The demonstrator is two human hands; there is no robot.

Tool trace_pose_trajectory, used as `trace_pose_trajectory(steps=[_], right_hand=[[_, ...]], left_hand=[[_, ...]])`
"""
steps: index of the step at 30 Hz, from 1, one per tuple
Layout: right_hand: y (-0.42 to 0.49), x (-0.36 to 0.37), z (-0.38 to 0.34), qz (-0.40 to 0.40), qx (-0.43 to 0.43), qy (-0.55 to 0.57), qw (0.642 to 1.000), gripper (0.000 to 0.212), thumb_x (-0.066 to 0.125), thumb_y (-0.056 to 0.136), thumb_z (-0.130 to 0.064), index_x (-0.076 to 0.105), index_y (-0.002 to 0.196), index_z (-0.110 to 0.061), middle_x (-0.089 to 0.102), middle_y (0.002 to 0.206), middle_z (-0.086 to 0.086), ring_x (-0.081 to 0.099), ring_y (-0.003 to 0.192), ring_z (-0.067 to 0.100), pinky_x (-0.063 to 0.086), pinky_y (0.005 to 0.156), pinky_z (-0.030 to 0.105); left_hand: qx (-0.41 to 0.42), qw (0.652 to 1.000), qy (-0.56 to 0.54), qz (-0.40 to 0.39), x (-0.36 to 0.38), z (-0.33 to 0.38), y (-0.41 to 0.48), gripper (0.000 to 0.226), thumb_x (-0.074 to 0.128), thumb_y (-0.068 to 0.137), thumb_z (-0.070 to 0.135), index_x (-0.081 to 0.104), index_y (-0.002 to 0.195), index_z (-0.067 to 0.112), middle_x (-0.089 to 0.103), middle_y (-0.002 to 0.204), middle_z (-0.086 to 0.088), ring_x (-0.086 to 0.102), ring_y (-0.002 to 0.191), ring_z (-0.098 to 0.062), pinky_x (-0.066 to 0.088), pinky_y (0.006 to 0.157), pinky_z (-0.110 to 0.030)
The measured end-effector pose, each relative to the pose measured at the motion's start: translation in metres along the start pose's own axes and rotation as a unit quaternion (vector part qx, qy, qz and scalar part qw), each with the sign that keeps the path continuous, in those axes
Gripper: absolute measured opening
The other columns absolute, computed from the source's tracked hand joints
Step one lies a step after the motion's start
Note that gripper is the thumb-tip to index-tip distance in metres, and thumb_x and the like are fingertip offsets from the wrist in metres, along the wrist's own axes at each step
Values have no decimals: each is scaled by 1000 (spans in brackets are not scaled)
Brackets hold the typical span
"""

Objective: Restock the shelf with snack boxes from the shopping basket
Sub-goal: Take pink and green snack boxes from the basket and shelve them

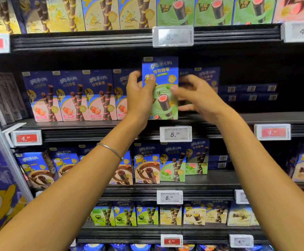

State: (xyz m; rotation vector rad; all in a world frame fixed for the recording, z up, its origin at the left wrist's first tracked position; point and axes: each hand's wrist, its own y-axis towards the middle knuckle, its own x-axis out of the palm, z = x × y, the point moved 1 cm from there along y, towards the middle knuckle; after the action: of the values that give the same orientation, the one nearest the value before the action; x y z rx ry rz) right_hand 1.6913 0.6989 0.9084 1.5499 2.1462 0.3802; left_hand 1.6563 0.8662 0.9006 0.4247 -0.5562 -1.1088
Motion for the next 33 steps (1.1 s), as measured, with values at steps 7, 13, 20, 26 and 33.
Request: trace_pose_trajectory(steps=[7,13,20,26,33], right_hand=[[-2,-5,9,21,-26,-9,999,59,85,81,-12,50,129,-10,78,109,2,76,99,17,62,65,33],[5,-26,27,125,21,-78,989,59,85,81,-14,41,118,-10,73,111,7,74,89,9,56,55,21],[15,-12,27,175,45,-240,954,62,89,75,-32,50,116,-6,64,114,8,61,103,24,56,84,44],[31,6,26,188,39,-303,933,49,88,78,-30,57,108,-9,58,104,2,55,94,18,42,69,31],[47,23,30,194,77,-338,918,27,76,88,-16,62,108,-7,65,117,16,66,101,32,55,76,36]], left_hand=[[150,968,198,-47,1,5,-7,45,53,109,24,45,149,5,63,135,-16,63,122,-30,51,104,-50],[341,754,556,-78,-31,16,9,55,58,96,38,55,145,13,57,135,-12,52,125,-32,41,94,-43],[285,671,677,-99,-43,22,40,65,39,104,61,45,150,15,64,124,-21,58,116,-42,40,101,-54],[234,671,697,-103,-41,20,57,60,32,107,59,50,150,21,63,135,-21,57,126,-44,34,117,-57],[222,651,717,-115,-40,14,62,50,52,104,39,45,151,24,61,137,-16,60,118,-45,46,99,-56]])
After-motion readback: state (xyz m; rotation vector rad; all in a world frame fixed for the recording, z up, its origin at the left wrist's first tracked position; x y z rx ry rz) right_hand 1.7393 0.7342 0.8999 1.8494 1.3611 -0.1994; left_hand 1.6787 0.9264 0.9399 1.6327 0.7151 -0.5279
